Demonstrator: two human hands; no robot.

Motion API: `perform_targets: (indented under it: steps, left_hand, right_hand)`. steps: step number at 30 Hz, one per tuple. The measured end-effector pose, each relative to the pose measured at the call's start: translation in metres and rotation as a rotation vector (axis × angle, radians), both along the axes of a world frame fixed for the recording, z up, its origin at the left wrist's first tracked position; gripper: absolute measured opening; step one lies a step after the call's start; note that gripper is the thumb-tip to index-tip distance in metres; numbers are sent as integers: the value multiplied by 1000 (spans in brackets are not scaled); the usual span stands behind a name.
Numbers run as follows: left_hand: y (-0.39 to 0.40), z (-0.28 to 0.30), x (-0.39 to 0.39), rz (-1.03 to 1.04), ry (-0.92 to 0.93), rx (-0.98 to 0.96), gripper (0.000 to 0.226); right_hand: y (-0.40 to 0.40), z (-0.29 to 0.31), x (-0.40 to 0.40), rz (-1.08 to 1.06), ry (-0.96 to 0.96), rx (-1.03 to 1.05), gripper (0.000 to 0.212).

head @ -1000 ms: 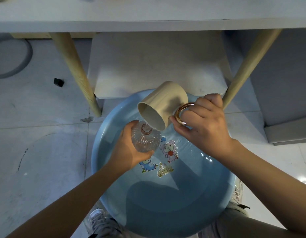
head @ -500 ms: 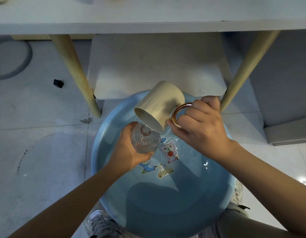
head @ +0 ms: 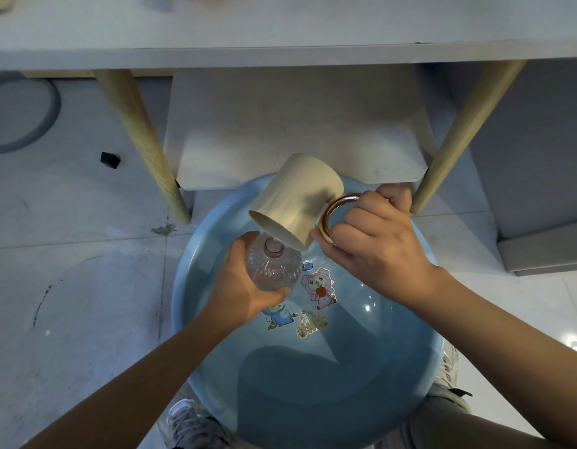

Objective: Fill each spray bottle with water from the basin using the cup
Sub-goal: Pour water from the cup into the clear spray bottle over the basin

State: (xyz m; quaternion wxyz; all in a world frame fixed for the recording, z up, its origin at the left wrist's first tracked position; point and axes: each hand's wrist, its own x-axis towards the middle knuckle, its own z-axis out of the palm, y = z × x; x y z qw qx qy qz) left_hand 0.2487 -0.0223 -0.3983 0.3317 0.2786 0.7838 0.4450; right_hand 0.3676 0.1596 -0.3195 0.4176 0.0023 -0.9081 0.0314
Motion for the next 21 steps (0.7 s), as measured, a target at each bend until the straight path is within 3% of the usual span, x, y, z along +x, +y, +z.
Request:
perform_targets:
  steps: [6,12,16,21]
  left_hand:
    - [-2,-2,0,25,-26,-34,102]
    - [-4,-3,1,40,-66,-38,110]
    - [-7,3,3,68,-58,-20,99]
    - [-10,6,4,88,-56,3,95]
  right_hand:
    - [0,-1,-2,-101,-7,-133,32]
    - [-1,5,2,-348,-103,-585,34]
    - [10,0,9,-491,-187,-930,36]
    - [18,-24,17,-500,-282,-839,36]
